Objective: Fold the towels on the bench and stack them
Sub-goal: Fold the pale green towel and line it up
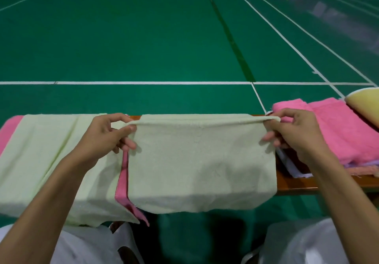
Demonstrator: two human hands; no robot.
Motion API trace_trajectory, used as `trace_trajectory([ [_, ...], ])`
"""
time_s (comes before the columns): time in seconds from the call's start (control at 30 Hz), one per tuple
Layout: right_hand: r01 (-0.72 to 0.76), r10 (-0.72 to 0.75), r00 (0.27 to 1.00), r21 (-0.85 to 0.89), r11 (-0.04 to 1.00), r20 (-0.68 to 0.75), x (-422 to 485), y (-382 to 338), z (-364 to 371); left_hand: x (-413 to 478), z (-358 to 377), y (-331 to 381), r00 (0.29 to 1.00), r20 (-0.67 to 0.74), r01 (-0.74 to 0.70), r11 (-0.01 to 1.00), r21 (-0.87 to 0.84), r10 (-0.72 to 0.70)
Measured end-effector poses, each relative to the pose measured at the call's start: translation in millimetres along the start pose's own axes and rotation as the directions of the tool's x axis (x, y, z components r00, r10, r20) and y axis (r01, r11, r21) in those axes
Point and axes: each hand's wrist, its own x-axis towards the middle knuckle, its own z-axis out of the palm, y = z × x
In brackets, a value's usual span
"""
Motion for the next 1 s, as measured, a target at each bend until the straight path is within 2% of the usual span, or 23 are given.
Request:
trace_trajectory([
  [0.1, -0.118, 0.106, 0.990, 0.130, 0.984, 0.089, 13, -9, 7, 10, 2, 12, 0.999, 0.011, 0.043, 0.991, -0.123, -0.041],
  [0.2, -0.123, 0.095, 0.989, 0.282, 0.951, 0.112, 38, -15, 20, 32, 11, 23, 1.000, -0.024, 0.002, 0.986, -0.169, -0.006],
  [0.27, -0.056, 0.023, 0.995, 0.353, 0.934, 0.099, 55, -18, 29, 51, 15, 30, 0.991, -0.124, -0.071, 0.980, -0.186, 0.049],
  [0.33, 0.010, -0.044, 0.997, 0.446, 0.895, 0.066, 68, -23, 35, 66, 16, 42, 0.971, -0.210, -0.172, 0.944, -0.283, 0.114],
  [0.43, 0.200, -0.226, 0.974, 0.607, 0.769, -0.035, 74, -40, 27, 69, 8, 62, 0.901, -0.328, -0.405, 0.817, -0.409, 0.282],
  [0.5, 0.325, -0.350, 0.932, 0.645, 0.692, -0.094, 70, -52, 14, 59, 0, 75, 0.845, -0.373, -0.522, 0.745, -0.415, 0.384],
  [0.57, 0.373, -0.392, 0.913, 0.627, 0.684, -0.116, 62, -55, 3, 45, -7, 81, 0.820, -0.376, -0.565, 0.720, -0.404, 0.432],
  [0.67, 0.349, -0.352, 0.932, 0.489, 0.799, -0.089, 42, -42, -3, 25, -12, 69, 0.842, -0.315, -0.526, 0.798, -0.294, 0.439],
  [0.73, 0.235, -0.247, 0.969, 0.373, 0.898, -0.015, 28, -28, -3, 13, -13, 49, 0.894, -0.179, -0.440, 0.883, -0.164, 0.412],
  [0.8, 0.073, -0.103, 0.978, 0.166, 0.983, 0.180, 18, -13, -3, 3, -15, 30, 0.951, 0.049, -0.306, 0.952, 0.001, 0.306],
  [0.83, 0.013, -0.011, 0.949, -0.004, 1.000, 0.316, 15, -6, -4, -2, -16, 22, 0.960, 0.172, -0.239, 0.966, 0.103, 0.219],
  [0.9, 0.021, 0.199, 0.829, -0.385, 0.923, 0.522, 13, 6, -5, -8, -14, 11, 0.922, 0.387, -0.143, 0.951, 0.274, 0.027],
  [0.93, 0.061, 0.284, 0.777, -0.516, 0.854, 0.562, 12, 9, -5, -9, -12, 8, 0.889, 0.455, -0.118, 0.935, 0.335, -0.051],
  [1.0, 0.101, 0.389, 0.725, -0.646, 0.756, 0.568, 10, 10, -4, -9, -7, 3, 0.847, 0.510, -0.094, 0.902, 0.421, -0.149],
])
